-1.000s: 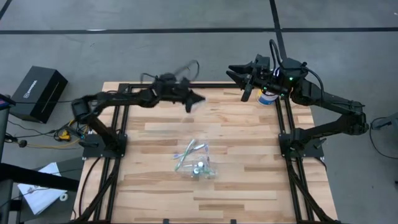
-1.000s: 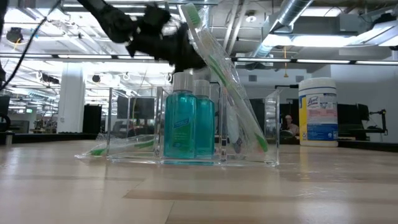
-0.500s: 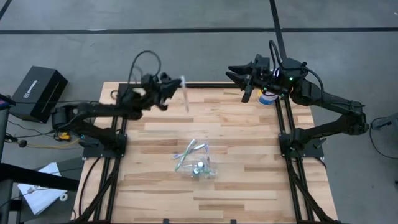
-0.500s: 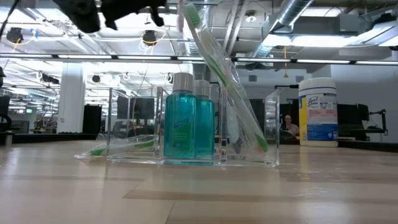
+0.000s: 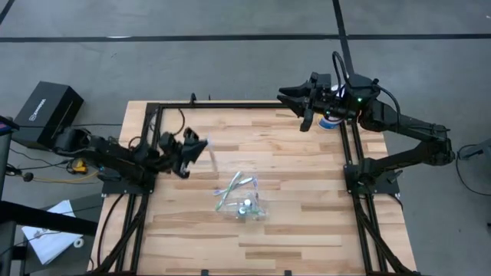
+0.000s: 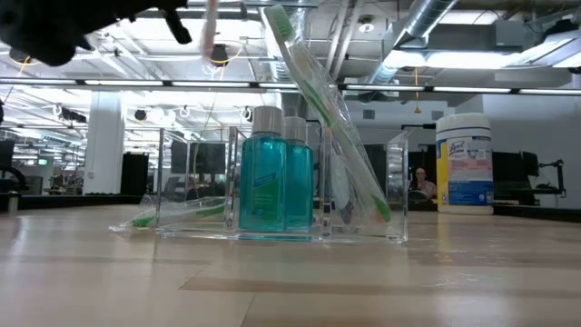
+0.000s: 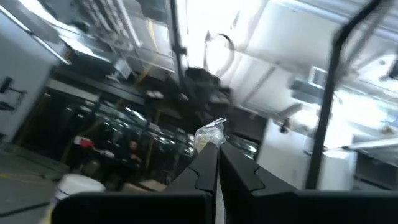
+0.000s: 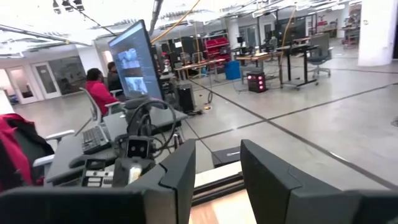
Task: Pick & Place toothbrushing station
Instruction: Put the orange toothbrush into the center transparent organizer
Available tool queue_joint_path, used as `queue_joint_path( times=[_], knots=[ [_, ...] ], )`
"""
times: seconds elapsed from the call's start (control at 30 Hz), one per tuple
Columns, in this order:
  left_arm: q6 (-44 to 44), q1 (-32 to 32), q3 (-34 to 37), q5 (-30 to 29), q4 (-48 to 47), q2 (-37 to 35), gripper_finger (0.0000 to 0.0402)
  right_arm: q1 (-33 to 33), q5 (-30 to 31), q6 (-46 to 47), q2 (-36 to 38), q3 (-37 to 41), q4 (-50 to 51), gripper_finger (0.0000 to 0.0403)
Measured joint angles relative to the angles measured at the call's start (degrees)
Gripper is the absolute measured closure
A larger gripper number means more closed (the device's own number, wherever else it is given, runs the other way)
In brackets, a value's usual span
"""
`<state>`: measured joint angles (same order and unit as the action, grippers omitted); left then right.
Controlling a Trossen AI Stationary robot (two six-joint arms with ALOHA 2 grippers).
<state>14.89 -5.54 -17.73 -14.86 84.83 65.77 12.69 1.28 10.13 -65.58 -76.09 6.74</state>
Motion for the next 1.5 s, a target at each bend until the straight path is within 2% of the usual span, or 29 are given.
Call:
queue_joint_path(
  times=[0.2,0.53,0.8,1.07,1.5],
  knots=[
    [-5.4,-10.1,1.8,-3.5,1.1,1.0,0.0401,-1.9,0.1,2.2,-0.2,0.0,0.1,0.0285],
    [-5.2,-17.8,1.5,-3.9,4.8,10.9,0.0401,-6.3,0.3,4.2,-2.6,0.0,-0.9,0.0285],
    [-4.1,-18.1,-3.6,-4.0,5.1,19.7,0.0401,-9.0,0.5,4.9,-6.0,0.0,-3.4,0.0285],
    [-3.0,-18.0,-9.1,-1.1,5.2,27.5,0.0401,-10.1,0.5,4.9,-6.9,0.1,-4.2,0.0285],
    [-5.5,-17.8,-9.3,1.8,4.9,32.7,0.0401,-11.5,0.2,4.8,-6.8,0.0,-4.2,0.0285]
  ],
)
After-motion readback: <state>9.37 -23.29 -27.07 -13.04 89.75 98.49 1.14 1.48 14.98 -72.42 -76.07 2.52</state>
